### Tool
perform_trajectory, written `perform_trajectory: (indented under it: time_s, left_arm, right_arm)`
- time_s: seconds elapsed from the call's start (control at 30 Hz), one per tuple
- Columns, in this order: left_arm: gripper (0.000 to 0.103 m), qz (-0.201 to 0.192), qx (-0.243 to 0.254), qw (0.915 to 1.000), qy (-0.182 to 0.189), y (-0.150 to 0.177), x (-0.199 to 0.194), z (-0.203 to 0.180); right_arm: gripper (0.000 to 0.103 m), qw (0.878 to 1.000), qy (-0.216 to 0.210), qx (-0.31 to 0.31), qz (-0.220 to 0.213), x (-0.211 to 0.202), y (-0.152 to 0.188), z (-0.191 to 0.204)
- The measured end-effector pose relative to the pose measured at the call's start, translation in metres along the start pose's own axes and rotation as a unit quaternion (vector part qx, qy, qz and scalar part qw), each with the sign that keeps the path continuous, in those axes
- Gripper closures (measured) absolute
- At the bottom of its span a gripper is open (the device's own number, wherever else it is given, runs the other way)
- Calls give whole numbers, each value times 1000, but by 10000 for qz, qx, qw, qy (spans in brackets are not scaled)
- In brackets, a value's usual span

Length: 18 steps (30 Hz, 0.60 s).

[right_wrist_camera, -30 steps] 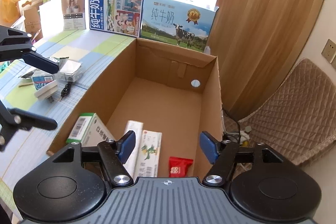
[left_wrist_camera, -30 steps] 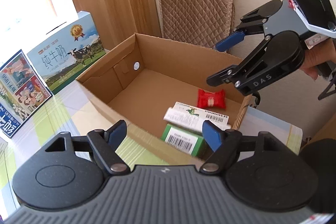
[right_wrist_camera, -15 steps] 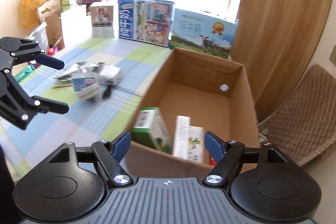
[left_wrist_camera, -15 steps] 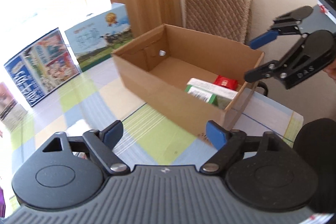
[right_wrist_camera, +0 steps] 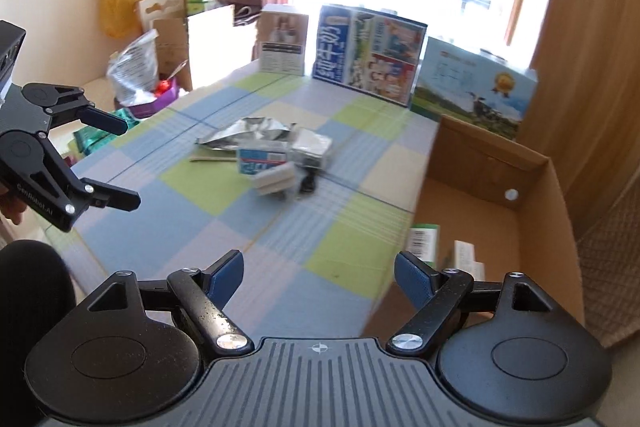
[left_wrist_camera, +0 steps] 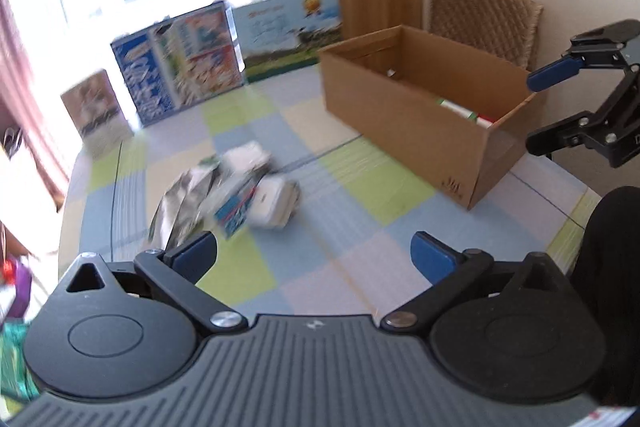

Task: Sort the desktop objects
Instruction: 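Move both open tools back toward the pile of items on the table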

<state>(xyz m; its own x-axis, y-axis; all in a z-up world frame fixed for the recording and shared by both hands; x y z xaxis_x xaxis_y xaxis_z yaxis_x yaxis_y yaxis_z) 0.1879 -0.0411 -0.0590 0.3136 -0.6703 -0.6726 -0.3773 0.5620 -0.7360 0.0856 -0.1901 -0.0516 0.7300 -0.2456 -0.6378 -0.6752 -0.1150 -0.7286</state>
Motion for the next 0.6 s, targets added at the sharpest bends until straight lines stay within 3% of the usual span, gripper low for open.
perform_trajectory:
  time_s: [0.2, 0.6]
  left_arm:
    - [2, 208, -464, 9987, -91, 33, -25, 32]
    - [2, 599, -430, 9968, -299, 73, -39, 64]
  right_arm:
    - [21, 9995, -212, -214, 51, 9, -1, 31]
    - [20, 9972, -459, -540, 247, 43, -8, 62]
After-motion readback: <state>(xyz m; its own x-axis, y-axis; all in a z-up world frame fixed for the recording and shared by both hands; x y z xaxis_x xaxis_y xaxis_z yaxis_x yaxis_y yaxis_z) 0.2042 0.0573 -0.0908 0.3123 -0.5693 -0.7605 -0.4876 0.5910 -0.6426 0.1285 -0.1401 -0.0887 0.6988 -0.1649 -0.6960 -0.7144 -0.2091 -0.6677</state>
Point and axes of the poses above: each gripper's, at about its wrist camera, not at the fingertips, and x roughly the way its jaws point, z to its left, y to its underside, the point moved 3 cm from there along x, roughly the way its jaws point, and after that the axes turned 14 degrees about y, right-handed, at the moved point
